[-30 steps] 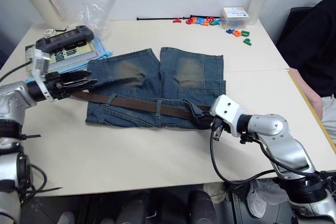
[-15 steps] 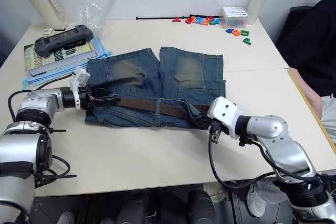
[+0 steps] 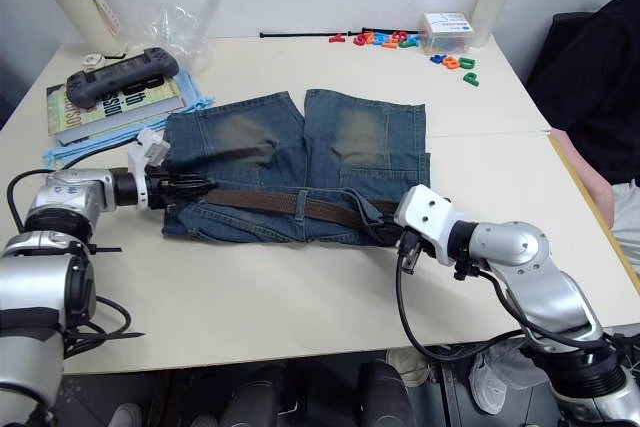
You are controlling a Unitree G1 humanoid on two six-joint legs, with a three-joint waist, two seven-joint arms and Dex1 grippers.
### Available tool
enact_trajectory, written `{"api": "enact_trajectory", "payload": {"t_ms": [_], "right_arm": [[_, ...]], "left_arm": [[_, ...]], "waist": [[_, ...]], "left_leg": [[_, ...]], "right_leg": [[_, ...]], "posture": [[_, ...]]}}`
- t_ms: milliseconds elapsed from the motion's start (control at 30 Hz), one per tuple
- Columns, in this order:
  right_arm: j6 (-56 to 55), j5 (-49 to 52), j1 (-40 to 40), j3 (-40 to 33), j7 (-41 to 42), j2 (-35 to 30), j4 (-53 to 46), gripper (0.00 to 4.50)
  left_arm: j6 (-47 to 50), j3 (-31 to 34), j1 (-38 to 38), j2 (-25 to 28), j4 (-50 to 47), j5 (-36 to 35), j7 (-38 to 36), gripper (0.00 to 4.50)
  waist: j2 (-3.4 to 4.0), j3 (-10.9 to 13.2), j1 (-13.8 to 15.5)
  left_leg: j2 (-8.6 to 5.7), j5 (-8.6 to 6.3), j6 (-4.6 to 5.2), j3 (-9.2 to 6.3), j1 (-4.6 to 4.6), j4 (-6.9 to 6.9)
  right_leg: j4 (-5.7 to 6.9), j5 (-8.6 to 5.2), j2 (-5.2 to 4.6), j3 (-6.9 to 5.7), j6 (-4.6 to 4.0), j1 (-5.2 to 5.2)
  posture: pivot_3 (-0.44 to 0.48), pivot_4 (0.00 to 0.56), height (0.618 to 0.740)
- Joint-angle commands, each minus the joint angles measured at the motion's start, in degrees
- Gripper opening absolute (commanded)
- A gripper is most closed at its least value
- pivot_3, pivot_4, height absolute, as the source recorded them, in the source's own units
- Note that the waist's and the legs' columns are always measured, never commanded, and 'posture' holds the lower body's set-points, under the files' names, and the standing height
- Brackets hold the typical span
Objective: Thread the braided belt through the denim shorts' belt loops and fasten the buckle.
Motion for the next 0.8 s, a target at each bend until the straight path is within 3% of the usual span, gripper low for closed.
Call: {"api": "enact_trajectory", "payload": {"t_ms": [33, 200, 333, 467, 633, 733, 800], "right_arm": [[-1.4, -0.3, -1.0, -0.6, -0.5, -0.2, -0.1, 0.0], [-2.9, -1.2, -1.8, -1.0, -0.9, -0.2, 1.3, 0.0], [-3.1, 2.0, 0.6, -5.0, -0.3, -0.8, -2.0, 0.0], [-2.1, 6.5, 3.8, -9.8, 0.5, -0.7, -5.5, 0.0], [-1.6, 10.5, 11.1, -15.3, 3.3, -3.1, -8.2, 0.0], [-3.8, 9.4, 15.8, -15.6, 5.1, -5.2, -8.9, 0.0], [-6.1, 6.8, 19.0, -14.4, 5.6, -6.8, -8.7, 0.0]], "left_arm": [[-2.5, 1.0, 0.6, 0.9, 0.3, 0.4, -0.8, 0.02], [-4.2, 3.7, -0.3, 1.7, -1.2, -2.1, -2.6, 0.02], [-14.4, 9.8, 4.9, 2.1, -10.8, -7.8, -2.5, 0.02], [-19.0, 14.4, 18.2, 1.4, -30.3, -12.2, -0.1, 0.02], [-22.7, 20.3, 44.7, -0.5, -59.2, -14.5, 6.3, 0.02], [-29.5, 22.1, 57.0, -1.4, -64.3, -11.9, 9.0, 0.02], [-33.5, 22.9, 62.6, -1.6, -62.5, -10.8, 10.4, 0.02]], "waist": [[0.0, 0.0, 0.0], [-0.01, 0.0, 0.0], [-0.02, 0.0, 0.0], [-0.01, 0.0, -0.1], [-0.01, 0.0, -0.2], [-0.01, 0.0, 0.1], [-0.03, 0.0, 0.3]], "left_leg": [[0.0, 0.0, 0.0, 0.0, 0.0, 0.01], [0.0, 0.0, 0.0, 0.0, -0.04, 0.04], [0.01, 0.0, 0.0, -0.01, -0.07, 0.04], [0.02, 0.0, 0.0, -0.01, -0.05, 0.01], [0.02, -0.05, 0.05, 0.0, 0.11, -0.06], [0.03, -0.26, 0.16, -0.05, 0.31, -0.08], [0.04, -0.48, 0.36, -0.06, 0.52, -0.15]], "right_leg": [[0.0, 0.0, 0.0, 0.0, 0.0, 0.0], [0.0, 0.0, 0.0, -0.02, 0.0, 0.0], [0.0, 0.0, -0.01, -0.02, 0.0, -0.03], [0.0, 0.0, -0.04, 0.04, 0.0, 0.0], [-0.07, 0.01, -0.06, 0.2, 0.01, 0.19], [-0.27, 0.01, -0.11, 0.46, 0.01, 0.4], [-0.31, 0.01, -0.14, 0.55, 0.01, 0.54]], "posture": [[0.0, 0.15, 0.713], [0.0, 0.15, 0.713], [0.0, 0.15, 0.713], [0.0, 0.15, 0.713], [0.0, 0.15, 0.713], [0.0, 0.15, 0.713], [0.0, 0.15, 0.713]]}}
